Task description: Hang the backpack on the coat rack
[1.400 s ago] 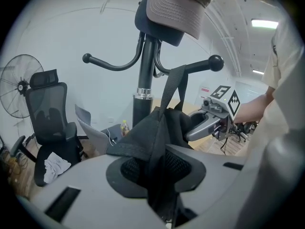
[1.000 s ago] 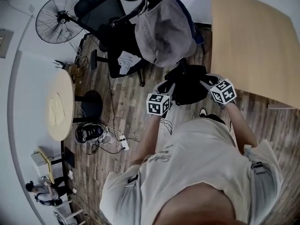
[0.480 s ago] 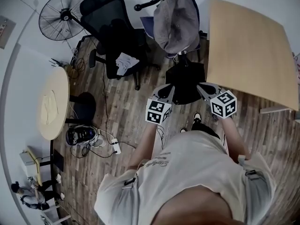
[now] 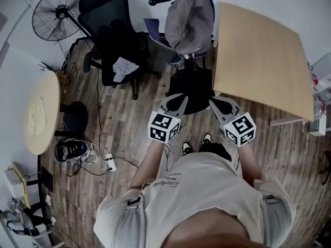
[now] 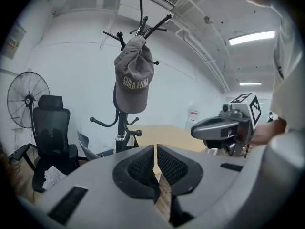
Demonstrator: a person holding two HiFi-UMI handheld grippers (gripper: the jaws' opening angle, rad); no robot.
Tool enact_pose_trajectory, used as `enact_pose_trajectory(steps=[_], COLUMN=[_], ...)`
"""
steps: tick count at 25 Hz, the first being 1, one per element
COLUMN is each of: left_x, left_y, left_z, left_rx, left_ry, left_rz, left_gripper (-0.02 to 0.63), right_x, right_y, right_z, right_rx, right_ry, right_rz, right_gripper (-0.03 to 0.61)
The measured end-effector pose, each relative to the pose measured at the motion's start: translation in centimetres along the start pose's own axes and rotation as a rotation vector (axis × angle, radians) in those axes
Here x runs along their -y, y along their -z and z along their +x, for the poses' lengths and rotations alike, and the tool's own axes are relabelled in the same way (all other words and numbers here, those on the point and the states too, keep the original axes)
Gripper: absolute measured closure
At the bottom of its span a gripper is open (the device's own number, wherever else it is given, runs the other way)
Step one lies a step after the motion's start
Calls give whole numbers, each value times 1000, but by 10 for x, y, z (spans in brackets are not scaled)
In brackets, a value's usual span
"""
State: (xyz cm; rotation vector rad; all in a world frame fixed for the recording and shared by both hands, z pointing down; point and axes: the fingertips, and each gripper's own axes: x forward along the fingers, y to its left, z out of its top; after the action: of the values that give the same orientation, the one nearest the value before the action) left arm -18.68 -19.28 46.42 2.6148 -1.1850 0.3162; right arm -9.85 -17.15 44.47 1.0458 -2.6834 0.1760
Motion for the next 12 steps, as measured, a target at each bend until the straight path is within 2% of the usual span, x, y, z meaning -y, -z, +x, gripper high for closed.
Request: enact_pose_trajectory(steps=[3, 12], left_x=[4, 4], left_y=[-7, -36], left_z=[-6, -7], left_rx=[21, 40], left_ry=[-38, -115], left_rz=[17, 49], left_gripper=[584, 584], right_x=[1, 27], right_y=[-16, -52], right_z=[-11, -28], right_rx=[32, 119], right_ry=[19, 21], right_rz=[-54, -69], right_gripper=[584, 584])
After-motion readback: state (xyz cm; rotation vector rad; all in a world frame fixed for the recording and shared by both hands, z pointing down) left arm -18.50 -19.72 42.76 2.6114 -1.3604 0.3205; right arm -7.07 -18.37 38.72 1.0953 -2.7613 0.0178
